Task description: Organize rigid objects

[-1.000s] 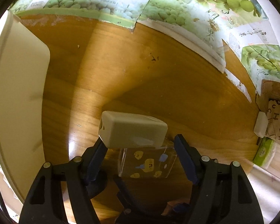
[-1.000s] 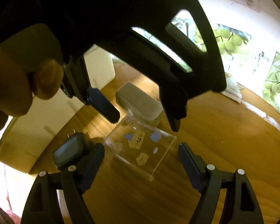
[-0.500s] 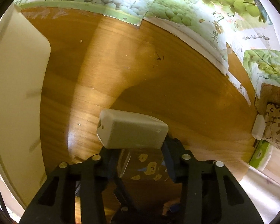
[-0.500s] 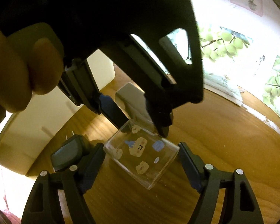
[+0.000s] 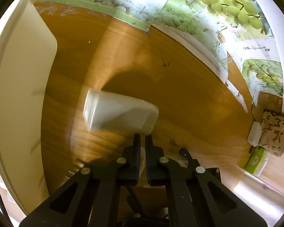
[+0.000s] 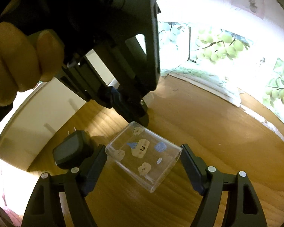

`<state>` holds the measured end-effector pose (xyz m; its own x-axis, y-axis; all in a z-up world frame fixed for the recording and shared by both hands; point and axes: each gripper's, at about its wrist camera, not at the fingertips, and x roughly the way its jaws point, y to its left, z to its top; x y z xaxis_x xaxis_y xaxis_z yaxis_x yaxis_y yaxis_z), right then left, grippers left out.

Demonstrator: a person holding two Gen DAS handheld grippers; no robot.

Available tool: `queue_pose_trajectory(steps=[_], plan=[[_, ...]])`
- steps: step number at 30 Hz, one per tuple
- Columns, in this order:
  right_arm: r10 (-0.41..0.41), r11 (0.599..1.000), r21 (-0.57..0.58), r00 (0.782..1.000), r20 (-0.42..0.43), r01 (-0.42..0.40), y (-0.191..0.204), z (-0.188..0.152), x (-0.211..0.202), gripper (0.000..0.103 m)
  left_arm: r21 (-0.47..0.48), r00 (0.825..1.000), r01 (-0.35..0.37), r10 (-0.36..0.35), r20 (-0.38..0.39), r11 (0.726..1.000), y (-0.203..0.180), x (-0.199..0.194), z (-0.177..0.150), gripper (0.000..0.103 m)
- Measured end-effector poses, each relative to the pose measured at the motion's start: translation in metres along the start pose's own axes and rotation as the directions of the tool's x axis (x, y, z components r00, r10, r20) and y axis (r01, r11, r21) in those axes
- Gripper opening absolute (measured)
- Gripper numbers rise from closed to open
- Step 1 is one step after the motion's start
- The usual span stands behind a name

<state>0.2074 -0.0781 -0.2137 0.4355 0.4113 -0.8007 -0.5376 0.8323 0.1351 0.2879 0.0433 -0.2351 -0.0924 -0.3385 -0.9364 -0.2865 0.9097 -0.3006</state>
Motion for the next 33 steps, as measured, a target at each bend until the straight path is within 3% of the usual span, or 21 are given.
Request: queue_pose_trajectory(steps=[6,9,12,15,18,22,33], plan=[[-0.037,0.999,0.022,0.999,0.009,0.037,0.007,-0.001,-0.012,0.079,-0.032,1.0,0.009,-0.009,-0.006,0.999,0.002,-0.007,-0.004,0.008],[-0.065,0.997,0.035,0.998,0.012,0.065,0.012,-0.002,-0.025,0.079,-0.047,1.0,0.008,-0.007,0.008,0.999,0.008,-0.014,-0.007,0.02],[-0.084,0.995,0.052,0.996,0.002,0.084,0.007,-0.005,-0.037,0.079,-0.077,1.0,0.0,0.002,0.014,0.997,0.009,-0.016,-0.007,0.026],[-0.101,0.993,0.058,0.995,-0.011,0.101,-0.014,-0.012,-0.048,0.079,-0.1,0.999,0.005,-0.002,0.033,0.995,0.012,-0.023,-0.008,0.05],[-0.113,0.992,0.061,0.994,-0.016,0.113,-0.023,-0.017,-0.048,0.079,-0.106,0.998,-0.001,0.007,0.057,0.994,0.013,-0.031,-0.009,0.052],[-0.121,0.99,0.074,0.992,-0.02,0.123,-0.032,-0.024,-0.059,0.079,-0.134,0.994,0.013,0.001,0.106,0.991,0.012,-0.037,-0.009,0.066],[-0.145,0.985,0.094,0.989,-0.038,0.148,-0.043,-0.036,-0.069,0.079,-0.236,0.986,0.075,-0.037,0.162,0.969,0.024,-0.029,-0.002,0.067]])
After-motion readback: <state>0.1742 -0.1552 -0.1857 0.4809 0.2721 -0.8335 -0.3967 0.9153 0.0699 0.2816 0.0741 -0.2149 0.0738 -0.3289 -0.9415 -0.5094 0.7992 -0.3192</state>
